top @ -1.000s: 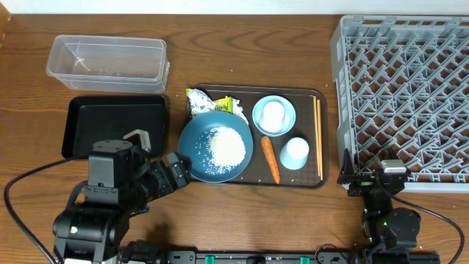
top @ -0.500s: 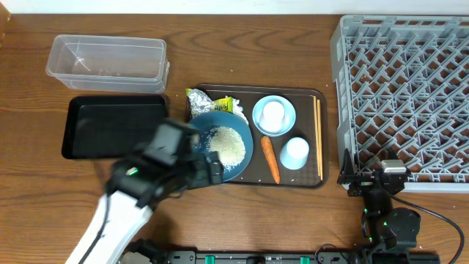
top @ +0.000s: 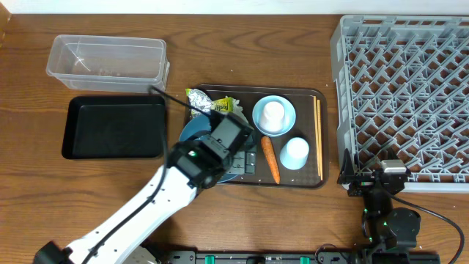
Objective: Sort waste into correct bins and load items into the dishwasher rack
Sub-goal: 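Move the left gripper forward over the blue rice bowl, then lower the left gripper and grasp the blue bowl's rim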
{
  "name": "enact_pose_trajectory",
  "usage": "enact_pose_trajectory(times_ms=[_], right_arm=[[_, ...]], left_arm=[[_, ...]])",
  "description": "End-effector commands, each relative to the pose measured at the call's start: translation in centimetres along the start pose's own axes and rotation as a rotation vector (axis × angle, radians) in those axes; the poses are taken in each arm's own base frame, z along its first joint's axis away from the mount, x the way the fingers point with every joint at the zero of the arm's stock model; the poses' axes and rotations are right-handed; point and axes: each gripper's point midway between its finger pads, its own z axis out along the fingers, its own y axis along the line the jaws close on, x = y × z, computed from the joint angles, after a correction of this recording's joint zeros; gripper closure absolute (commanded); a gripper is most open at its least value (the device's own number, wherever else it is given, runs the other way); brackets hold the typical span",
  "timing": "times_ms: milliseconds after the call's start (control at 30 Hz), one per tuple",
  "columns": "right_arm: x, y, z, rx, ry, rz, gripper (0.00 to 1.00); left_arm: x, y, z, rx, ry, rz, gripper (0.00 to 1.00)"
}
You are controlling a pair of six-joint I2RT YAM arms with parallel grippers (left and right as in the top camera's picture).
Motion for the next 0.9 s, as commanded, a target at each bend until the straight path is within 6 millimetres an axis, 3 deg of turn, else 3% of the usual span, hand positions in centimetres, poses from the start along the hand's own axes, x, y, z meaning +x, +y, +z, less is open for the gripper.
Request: enact_pose_trajectory(times_ms=[0,400,867], right_arm=[[0.2,0.5,0.0,-0.017,0.005,-0.016,0.01],[0.2,0.5,0.0,-0.016,0.005,-0.016,0.01],[0.2,0.5,0.0,-0.016,0.005,-0.016,0.01]], left_arm=[[0.0,-1.6,0.7,0.015,0.008,0.122,0.02],[2.0,-1.1,5.4,-0.100,0.108,0.196,0.02],[2.0,-3.0,6.5,-0.046,0.096,0.352,0.02]])
